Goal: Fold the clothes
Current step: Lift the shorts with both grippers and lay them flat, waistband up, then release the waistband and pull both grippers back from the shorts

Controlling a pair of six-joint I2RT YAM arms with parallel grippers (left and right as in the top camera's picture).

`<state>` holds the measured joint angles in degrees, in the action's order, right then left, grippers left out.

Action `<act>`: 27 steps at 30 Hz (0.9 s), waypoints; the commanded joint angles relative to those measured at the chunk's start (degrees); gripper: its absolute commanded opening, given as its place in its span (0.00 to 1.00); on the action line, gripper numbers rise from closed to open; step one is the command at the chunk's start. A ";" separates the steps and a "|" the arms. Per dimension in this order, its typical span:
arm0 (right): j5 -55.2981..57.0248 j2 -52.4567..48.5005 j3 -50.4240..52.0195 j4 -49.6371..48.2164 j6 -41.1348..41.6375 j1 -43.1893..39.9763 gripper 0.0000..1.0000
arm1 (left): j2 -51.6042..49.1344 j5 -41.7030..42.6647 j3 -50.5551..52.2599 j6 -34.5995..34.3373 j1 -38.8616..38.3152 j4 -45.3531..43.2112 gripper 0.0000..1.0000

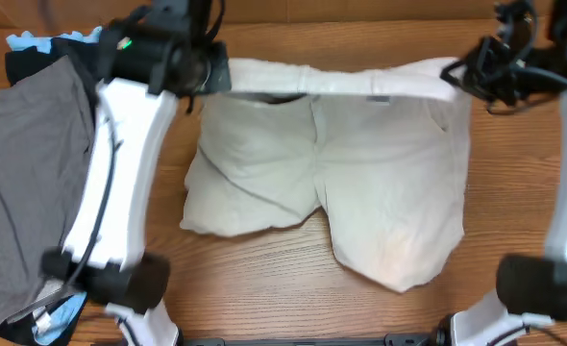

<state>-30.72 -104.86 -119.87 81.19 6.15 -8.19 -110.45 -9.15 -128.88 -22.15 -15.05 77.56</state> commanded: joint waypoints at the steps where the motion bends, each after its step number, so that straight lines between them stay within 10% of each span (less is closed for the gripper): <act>1: 10.71 -4.46 -0.44 -4.42 -1.64 -0.96 0.04 | -6.08 -18.21 0.26 0.33 5.75 -5.70 0.04; 5: 11.85 -10.78 -0.44 -12.33 -1.18 1.16 0.04 | -12.83 -13.46 0.26 0.31 5.75 -17.86 0.08; 9: 12.00 -16.15 -0.44 -23.02 -0.48 2.58 0.09 | -18.53 -7.93 0.26 0.31 5.42 -30.60 0.54; 11: 11.91 -17.99 -0.44 -28.65 0.02 2.99 0.67 | -20.59 -5.27 0.24 0.35 5.14 -36.72 0.95; 12: 11.96 -18.58 -0.44 -30.73 0.04 3.28 0.87 | -21.20 -3.76 0.24 0.63 5.16 -39.17 1.00; 13: 11.93 -18.64 -0.44 -32.20 0.07 3.34 1.00 | -21.42 -1.90 0.24 1.42 5.18 -41.16 1.00; 18: 11.87 -17.57 -2.99 -30.99 3.08 3.23 1.00 | -19.74 3.02 -3.04 3.34 5.51 -41.22 1.00; 27: 10.49 -9.14 -7.28 -7.93 3.04 3.19 1.00 | -11.32 8.20 -18.99 12.94 5.55 -9.27 1.00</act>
<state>-19.66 -120.92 -124.51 69.56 8.91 -4.89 -129.56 -4.58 -142.06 -15.79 -9.28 62.59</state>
